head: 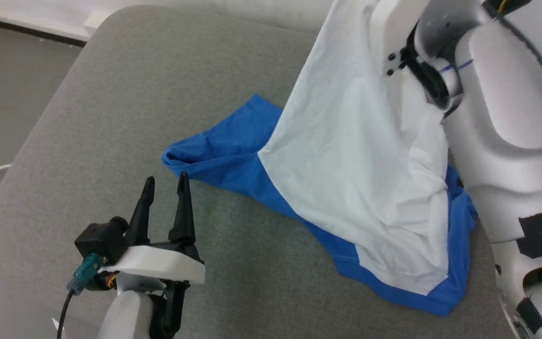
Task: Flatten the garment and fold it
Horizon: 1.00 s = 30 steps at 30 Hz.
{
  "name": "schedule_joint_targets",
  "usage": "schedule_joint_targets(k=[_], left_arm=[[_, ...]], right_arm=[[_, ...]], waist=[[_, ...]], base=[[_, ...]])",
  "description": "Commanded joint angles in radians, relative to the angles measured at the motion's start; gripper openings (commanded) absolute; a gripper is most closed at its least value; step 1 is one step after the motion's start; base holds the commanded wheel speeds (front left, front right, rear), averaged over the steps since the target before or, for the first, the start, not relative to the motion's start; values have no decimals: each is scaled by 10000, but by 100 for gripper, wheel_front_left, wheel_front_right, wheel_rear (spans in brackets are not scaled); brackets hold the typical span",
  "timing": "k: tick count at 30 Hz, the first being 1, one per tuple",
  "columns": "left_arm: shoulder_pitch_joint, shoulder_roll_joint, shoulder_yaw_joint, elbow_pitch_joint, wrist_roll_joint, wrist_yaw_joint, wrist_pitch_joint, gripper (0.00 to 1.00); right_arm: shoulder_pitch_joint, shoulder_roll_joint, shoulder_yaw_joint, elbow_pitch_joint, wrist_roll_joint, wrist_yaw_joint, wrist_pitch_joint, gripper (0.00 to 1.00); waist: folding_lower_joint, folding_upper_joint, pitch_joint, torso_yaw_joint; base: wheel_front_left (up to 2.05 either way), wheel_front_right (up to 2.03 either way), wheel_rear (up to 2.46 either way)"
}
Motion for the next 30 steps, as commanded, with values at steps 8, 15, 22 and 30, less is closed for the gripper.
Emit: schedule_joint_targets(k=[8, 15, 22, 30], left_arm=[[-15, -36, -82, 88, -111, 74, -45, 100], [221, -36, 188, 82, 208, 57, -45, 100], [729, -37, 424, 5, 362, 67, -45, 100], [893, -37, 394, 5, 331, 54, -45, 100]], right_arm=[[231, -3, 815, 1471, 1280, -9, -254, 100], [1369, -36, -989, 1445, 936, -9, -1885, 100], [4512, -47, -2772, -68, 166, -9, -2157, 100], [7461, -7, -2829, -2267, -220, -9, 232, 100]], waist=[[0, 0, -127, -175], [0, 0, -886, -905], [0, 0, -1472, -1498], [0, 0, -1545, -1700]], base=[[0, 0, 0], [0, 0, 0], [0, 0, 0], [0, 0, 0]])
